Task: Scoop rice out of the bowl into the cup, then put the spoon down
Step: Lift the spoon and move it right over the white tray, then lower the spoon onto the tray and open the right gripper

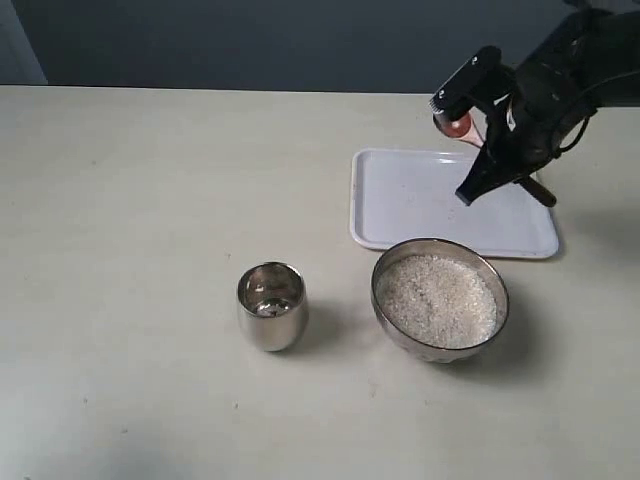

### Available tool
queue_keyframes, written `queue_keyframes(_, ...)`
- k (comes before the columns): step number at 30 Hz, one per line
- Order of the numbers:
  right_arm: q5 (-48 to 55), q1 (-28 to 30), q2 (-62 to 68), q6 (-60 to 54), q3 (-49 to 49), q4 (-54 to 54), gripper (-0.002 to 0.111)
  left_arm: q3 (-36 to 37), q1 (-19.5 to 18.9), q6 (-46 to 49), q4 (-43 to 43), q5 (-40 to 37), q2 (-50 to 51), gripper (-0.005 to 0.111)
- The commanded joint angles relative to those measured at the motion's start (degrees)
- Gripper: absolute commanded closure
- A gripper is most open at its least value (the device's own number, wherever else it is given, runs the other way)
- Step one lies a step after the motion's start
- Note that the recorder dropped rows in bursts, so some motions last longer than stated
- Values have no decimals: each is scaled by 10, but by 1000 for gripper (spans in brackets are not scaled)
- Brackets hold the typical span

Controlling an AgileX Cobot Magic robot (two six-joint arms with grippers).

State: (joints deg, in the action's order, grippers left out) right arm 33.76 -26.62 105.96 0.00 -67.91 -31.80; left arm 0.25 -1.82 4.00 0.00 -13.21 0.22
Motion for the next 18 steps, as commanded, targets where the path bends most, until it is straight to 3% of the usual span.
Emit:
queue_keyframes(1, -38, 3, 26, 0, 1, 27, 109, -2, 2, -2, -3, 8, -2, 106)
queue_keyframes(13, -68, 3, 41, 0, 1, 20, 109, -2, 2, -2, -3, 8, -2, 106)
queue_keyframes(18, -76, 3, 46, 0, 1, -3, 91, -2, 2, -2, -3, 8, -2, 106)
